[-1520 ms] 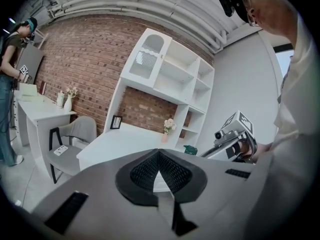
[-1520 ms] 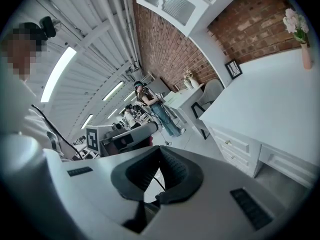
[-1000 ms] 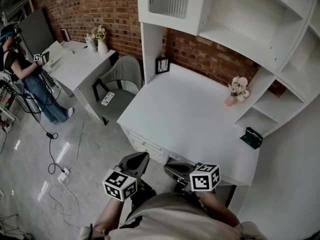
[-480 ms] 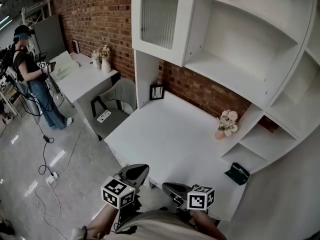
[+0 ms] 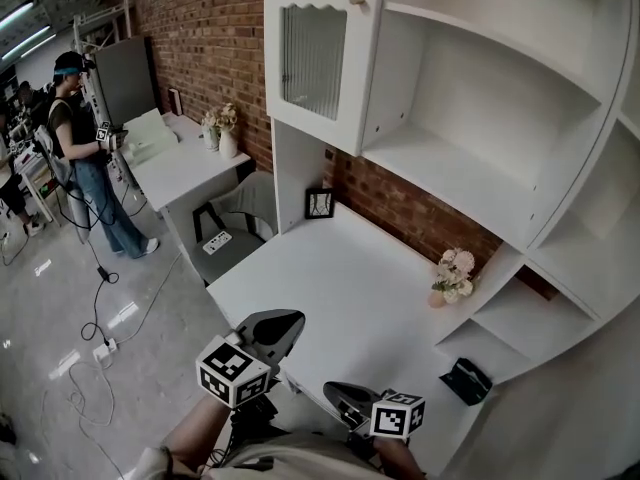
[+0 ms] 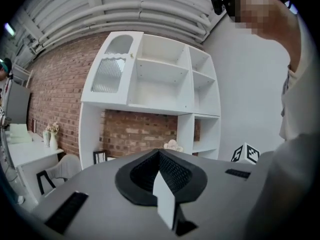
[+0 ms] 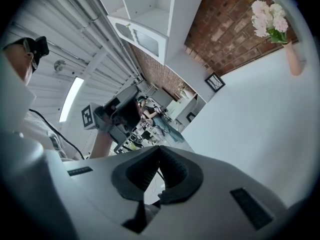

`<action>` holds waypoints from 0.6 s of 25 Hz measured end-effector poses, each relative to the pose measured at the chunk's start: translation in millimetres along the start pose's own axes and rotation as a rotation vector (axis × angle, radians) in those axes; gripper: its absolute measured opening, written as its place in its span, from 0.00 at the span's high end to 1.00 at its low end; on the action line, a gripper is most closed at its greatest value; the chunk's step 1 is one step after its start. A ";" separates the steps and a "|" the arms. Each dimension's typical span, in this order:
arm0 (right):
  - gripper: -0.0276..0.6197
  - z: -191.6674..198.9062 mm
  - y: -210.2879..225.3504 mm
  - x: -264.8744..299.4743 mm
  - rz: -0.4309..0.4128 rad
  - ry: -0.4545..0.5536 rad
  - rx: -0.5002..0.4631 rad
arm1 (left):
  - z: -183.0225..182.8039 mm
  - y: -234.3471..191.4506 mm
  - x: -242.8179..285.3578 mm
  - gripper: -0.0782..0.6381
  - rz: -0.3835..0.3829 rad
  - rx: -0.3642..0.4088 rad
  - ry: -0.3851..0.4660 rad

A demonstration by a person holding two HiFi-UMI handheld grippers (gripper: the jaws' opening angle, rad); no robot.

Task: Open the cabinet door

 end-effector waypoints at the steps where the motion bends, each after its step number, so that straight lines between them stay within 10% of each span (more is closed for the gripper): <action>1: 0.92 -1.7 1.5 -0.4 -0.002 -0.002 -0.002 | -6.0 -1.8 2.2 0.87 -0.006 0.013 0.007; 15: 0.92 -38.0 21.7 13.9 0.048 0.012 -0.017 | -77.9 -53.9 27.1 0.87 0.014 0.139 0.144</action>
Point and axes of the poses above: the fingertips, and each gripper's own axes: x forward along the fingers, y to its right, z out of its underside, the point moved 3 cm from there along -x, backward along the fingers, and after that the axes turned 7 degrees about z, right-handed, at the moved point
